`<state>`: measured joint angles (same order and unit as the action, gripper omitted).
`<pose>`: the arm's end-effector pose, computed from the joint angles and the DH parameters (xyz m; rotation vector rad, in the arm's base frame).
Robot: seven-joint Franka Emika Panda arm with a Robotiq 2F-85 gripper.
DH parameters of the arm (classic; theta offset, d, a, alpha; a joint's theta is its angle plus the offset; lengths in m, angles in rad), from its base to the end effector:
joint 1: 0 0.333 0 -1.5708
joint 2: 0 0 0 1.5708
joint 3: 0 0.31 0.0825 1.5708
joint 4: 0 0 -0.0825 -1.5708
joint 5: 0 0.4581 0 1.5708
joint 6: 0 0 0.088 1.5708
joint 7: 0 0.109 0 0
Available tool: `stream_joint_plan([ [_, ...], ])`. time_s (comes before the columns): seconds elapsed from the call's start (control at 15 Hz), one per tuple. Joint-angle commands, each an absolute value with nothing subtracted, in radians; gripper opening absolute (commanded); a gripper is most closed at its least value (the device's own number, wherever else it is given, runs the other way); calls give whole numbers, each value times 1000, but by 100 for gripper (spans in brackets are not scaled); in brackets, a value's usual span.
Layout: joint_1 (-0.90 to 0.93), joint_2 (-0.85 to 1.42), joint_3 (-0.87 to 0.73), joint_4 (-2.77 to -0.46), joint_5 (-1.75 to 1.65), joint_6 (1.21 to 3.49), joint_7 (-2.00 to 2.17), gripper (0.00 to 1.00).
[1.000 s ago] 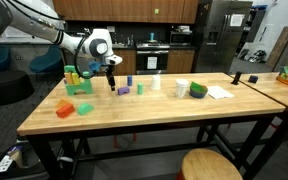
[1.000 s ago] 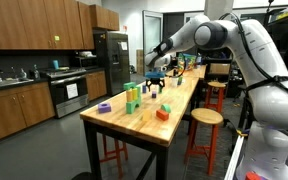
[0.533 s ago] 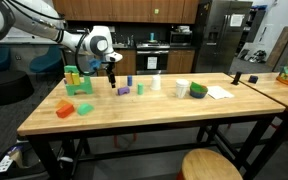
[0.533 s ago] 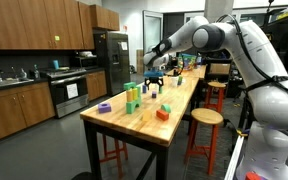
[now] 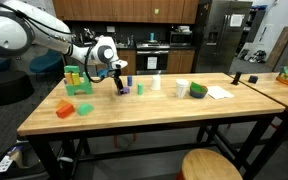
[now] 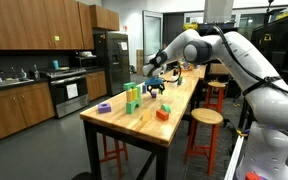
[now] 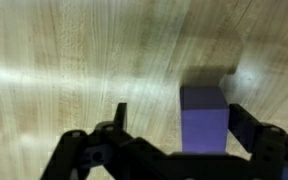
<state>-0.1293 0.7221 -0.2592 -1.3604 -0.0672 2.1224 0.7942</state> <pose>0.7535 -0.2696 0.2683 2.5103 -1.5071 0.1548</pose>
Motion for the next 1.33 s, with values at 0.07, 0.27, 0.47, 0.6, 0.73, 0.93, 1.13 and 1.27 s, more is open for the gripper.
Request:
stream_joint_plan([
  [0.07,-130,807,-279,-1246,-79,2095,811,100],
  [0.27,-131,824,-275,-1217,-80,2095,793,100],
  [0.47,-128,834,-280,-1192,-84,2104,799,100],
  [0.6,-126,841,-285,-1175,-93,2104,805,100],
  [0.73,-144,851,-270,-1150,-68,2081,795,100],
  [0.93,-184,859,-231,-1115,12,1999,783,100],
  [1.13,-199,859,-223,-1095,61,1972,807,99],
  [1.27,-206,861,-221,-1082,81,1967,810,100],
])
